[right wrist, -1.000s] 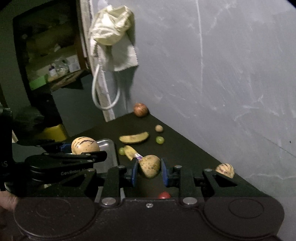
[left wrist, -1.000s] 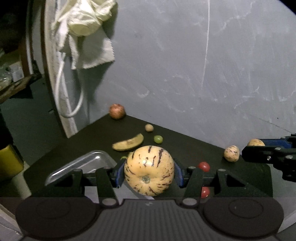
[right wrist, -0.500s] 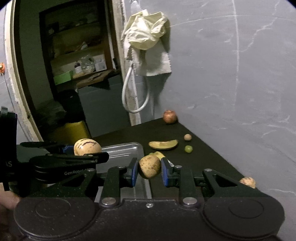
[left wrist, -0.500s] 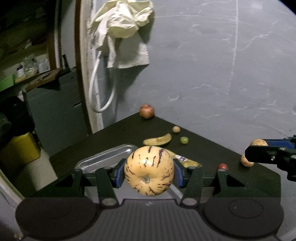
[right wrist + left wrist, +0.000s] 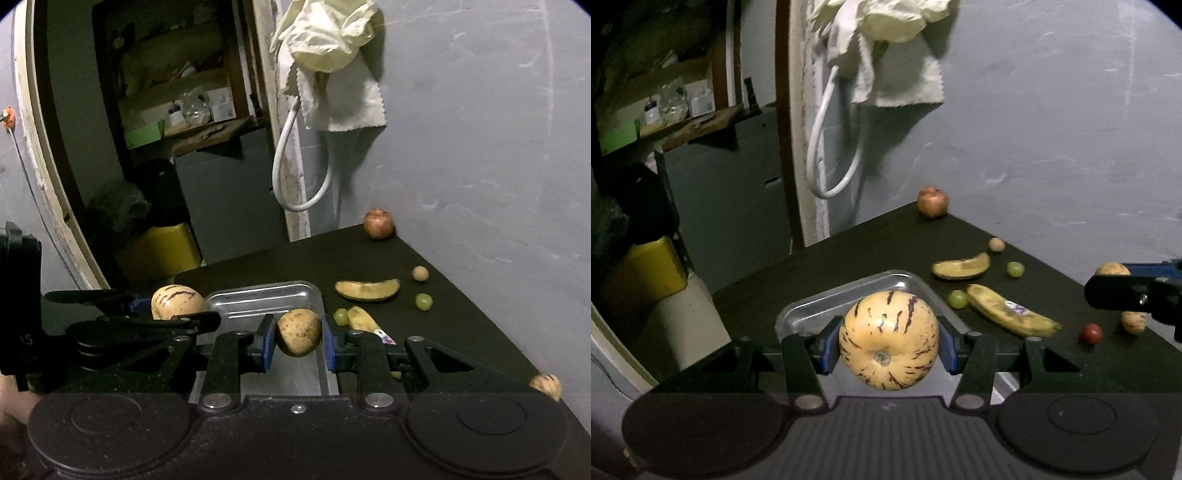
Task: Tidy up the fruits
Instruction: 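Release the pepino over the tray with the left gripper while the right carries a tan fruit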
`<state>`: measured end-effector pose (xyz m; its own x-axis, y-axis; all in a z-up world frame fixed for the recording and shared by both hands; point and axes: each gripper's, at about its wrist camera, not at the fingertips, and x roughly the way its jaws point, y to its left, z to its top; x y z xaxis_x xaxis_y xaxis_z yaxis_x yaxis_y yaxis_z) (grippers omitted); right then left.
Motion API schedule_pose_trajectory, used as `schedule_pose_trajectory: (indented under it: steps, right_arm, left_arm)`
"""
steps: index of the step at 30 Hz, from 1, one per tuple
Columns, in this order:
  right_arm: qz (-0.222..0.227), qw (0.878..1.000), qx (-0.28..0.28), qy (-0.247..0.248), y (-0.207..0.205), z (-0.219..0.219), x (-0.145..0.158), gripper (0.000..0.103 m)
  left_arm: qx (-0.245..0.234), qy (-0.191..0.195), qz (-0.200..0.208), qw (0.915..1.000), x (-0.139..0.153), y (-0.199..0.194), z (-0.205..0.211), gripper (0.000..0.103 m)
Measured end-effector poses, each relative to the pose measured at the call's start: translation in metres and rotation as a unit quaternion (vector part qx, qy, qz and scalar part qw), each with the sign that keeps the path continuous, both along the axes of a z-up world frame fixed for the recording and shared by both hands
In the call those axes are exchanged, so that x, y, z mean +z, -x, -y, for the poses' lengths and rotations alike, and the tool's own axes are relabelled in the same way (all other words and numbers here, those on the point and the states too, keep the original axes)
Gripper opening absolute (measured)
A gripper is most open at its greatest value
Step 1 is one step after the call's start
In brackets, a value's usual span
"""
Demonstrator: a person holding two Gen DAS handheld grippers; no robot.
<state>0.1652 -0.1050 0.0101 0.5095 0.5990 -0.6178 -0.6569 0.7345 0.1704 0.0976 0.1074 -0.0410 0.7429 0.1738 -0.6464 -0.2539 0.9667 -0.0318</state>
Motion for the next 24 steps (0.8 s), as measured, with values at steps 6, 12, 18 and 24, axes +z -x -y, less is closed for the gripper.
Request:
schedule_pose_trajectory:
  steps: [6, 12, 18, 24]
  right_arm:
    - [-0.013, 1.0, 0.01, 0.01, -0.033, -0.041, -0.016, 0.028]
    - [-0.035, 0.999, 0.025, 0.027, -0.069, -0.088, -0.05, 0.028]
    - [-0.06, 0.996, 0.038, 0.053, -0.102, -0.13, -0.091, 0.028]
    - [-0.082, 0.993, 0.039, 0.074, -0.127, -0.157, -0.129, 0.028]
  left_arm:
    - [0.011, 0.002, -0.017, 0.9998, -0.022, -0.026, -0.035, 0.056]
    - [0.017, 0.003, -0.033, 0.9993, -0.051, -0.055, -0.068, 0.056]
    - [0.012, 0.007, -0.051, 0.9986, -0.081, -0.077, -0.086, 0.056]
    - [0.004, 0.006, -0.062, 0.9981, -0.098, -0.085, -0.09, 0.056]
